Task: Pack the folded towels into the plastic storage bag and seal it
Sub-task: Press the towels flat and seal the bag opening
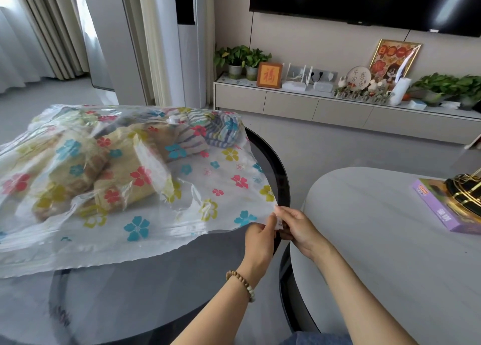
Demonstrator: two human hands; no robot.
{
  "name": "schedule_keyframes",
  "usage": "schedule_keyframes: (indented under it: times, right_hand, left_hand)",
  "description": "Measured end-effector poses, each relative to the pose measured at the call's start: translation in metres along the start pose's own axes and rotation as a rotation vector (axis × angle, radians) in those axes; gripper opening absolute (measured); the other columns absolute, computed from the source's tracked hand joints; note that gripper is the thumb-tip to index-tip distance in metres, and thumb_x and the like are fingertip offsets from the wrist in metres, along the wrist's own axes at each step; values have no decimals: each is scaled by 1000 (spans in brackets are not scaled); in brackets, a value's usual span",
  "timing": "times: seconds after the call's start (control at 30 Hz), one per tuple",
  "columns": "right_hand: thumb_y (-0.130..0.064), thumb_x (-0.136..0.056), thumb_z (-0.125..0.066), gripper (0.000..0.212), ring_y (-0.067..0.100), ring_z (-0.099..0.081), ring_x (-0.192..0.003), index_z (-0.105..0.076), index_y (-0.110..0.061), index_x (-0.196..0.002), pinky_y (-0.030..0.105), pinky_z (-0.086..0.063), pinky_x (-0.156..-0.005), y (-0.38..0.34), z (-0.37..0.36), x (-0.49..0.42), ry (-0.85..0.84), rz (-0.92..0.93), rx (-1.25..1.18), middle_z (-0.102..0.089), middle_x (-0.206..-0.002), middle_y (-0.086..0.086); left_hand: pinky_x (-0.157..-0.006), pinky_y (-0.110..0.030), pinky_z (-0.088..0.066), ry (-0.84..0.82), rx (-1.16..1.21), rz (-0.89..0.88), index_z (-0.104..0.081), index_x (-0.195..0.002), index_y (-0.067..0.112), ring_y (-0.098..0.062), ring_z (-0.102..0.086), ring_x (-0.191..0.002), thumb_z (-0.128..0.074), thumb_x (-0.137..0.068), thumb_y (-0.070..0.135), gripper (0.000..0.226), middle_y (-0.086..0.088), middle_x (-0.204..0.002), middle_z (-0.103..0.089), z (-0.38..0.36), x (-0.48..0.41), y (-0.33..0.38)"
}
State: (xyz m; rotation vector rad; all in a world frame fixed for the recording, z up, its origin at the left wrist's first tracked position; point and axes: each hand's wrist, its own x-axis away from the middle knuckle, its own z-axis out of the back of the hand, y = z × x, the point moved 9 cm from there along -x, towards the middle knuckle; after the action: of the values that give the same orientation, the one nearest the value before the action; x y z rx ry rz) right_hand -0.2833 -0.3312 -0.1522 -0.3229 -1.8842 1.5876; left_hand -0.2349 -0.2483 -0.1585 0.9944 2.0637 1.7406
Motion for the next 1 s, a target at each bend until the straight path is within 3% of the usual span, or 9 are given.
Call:
schedule_keyframes:
  times: [0.13, 0.23, 0.33, 0.4, 0.5, 0.6, 0.73, 0.83, 1.0]
  right_hand:
    - [-35, -97, -47, 30, 5, -57, -55, -72, -17, -100, 17, -41, -46, 3, -1, 2, -11, -55, -11, -67, -73, -1]
    - [-43, -96, -44, 34, 6, -54, -58, -72, -25, -99, 19, -38, -52, 5, -1, 5, 29, -66, 147, -68, -70, -7]
    - [-43, -96, -45, 31, 10, -59, -70, -73, -30, -92, 23, -41, -61, -1, 2, 5, 89, -17, 160, -74, -79, -7]
    - [-40, -96, -47, 30, 5, -58, -61, -74, -27, -93, 16, -41, -54, -2, 4, 5, 89, -10, 122, -73, -71, -11]
    - [-36, -96, -49, 30, 0, -60, -53, -73, -20, -100, 13, -42, -46, -1, 8, 3, 78, -5, 72, -73, -71, -10]
    - [-36, -95, -52, 28, 2, -67, -62, -74, -19, -98, 14, -47, -49, -3, 10, 1, 59, -4, 12, -76, -82, -4]
    - [-32, -96, -51, 28, 3, -39, -38, -72, -15, -87, 13, -29, -38, -4, 14, -4, 70, -13, -47, -57, -49, -6]
    - [-27, -96, -50, 26, 1, -22, -32, -66, -8, -89, 14, -15, -36, -1, 21, -6, 80, -36, -116, -36, -40, -10]
    - [-36, -94, -51, 28, 5, -25, -32, -61, -12, -84, 15, -18, -32, 5, 2, 3, 74, -141, -285, -29, -43, -5]
  left_hand:
    - [-84, -27, -50, -32, -59, 8, -60, -117, 15, -14, -63, -98, -47, -96, 28, 27, -3, -111, -67, -4, 0, -1]
    - [-54, -11, -45, -44, -88, 16, -64, -108, 10, -2, -57, -62, -46, -96, 35, 33, 11, -73, -60, -6, 2, -3]
    - [-37, -11, -30, -75, -55, 57, -59, -68, 19, -3, -38, -39, -49, -92, 46, 37, 15, -45, -44, -13, 5, -5]
    - [-35, -12, -27, -72, -42, 87, -50, -59, 24, -3, -32, -35, -49, -92, 47, 40, 15, -38, -39, -17, 5, -9]
    - [-39, -12, -34, -12, 9, 104, -64, -91, 12, -3, -42, -40, -49, -94, 35, 27, 14, -46, -47, -15, 4, -11]
    - [-47, -22, -51, 33, 37, 114, -59, -117, 1, -14, -62, -57, -50, -94, 28, 36, -20, -75, -69, -13, 5, -4]
    - [-35, -10, -32, 58, 87, 118, -58, -76, 13, 1, -41, -33, -52, -93, 24, 21, 14, -41, -49, 2, 3, 2]
    - [-33, -13, -24, 132, 110, 136, -46, -60, 21, -2, -29, -31, -55, -91, 27, 33, 14, -40, -37, 33, 4, 4]
    - [-37, -18, -16, 148, 31, 14, -34, -51, 21, -7, -17, -39, -53, -92, 33, 46, 11, -42, -25, 59, 7, 21]
